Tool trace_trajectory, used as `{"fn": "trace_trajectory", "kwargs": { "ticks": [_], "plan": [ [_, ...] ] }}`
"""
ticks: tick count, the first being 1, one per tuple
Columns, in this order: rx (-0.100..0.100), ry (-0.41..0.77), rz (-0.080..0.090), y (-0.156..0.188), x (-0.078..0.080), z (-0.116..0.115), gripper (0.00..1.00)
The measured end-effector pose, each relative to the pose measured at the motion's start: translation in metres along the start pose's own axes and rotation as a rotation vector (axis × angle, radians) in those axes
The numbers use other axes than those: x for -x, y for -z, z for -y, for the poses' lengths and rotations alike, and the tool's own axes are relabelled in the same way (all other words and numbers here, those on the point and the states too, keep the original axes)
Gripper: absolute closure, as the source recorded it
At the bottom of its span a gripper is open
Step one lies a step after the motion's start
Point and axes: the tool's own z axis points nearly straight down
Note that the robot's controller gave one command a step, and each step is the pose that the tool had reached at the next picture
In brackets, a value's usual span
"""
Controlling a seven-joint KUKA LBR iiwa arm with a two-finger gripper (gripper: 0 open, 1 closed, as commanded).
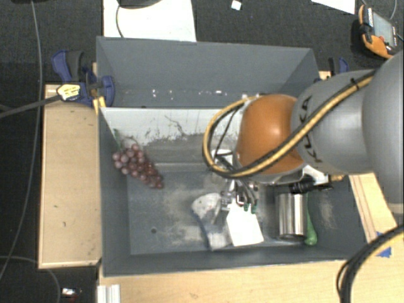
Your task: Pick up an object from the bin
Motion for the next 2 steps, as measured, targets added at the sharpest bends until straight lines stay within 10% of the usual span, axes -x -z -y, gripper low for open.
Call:
{"fn": "trace_trajectory", "kwargs": {
  "ticks": [1,2],
  "plan": [
    [0.004,0.488,0.004,-0.044,0.054,0.007,0.00],
    [-0.001,0.189,-0.003,-0.045,0.036,-0.024,0.00]
  ]
}}
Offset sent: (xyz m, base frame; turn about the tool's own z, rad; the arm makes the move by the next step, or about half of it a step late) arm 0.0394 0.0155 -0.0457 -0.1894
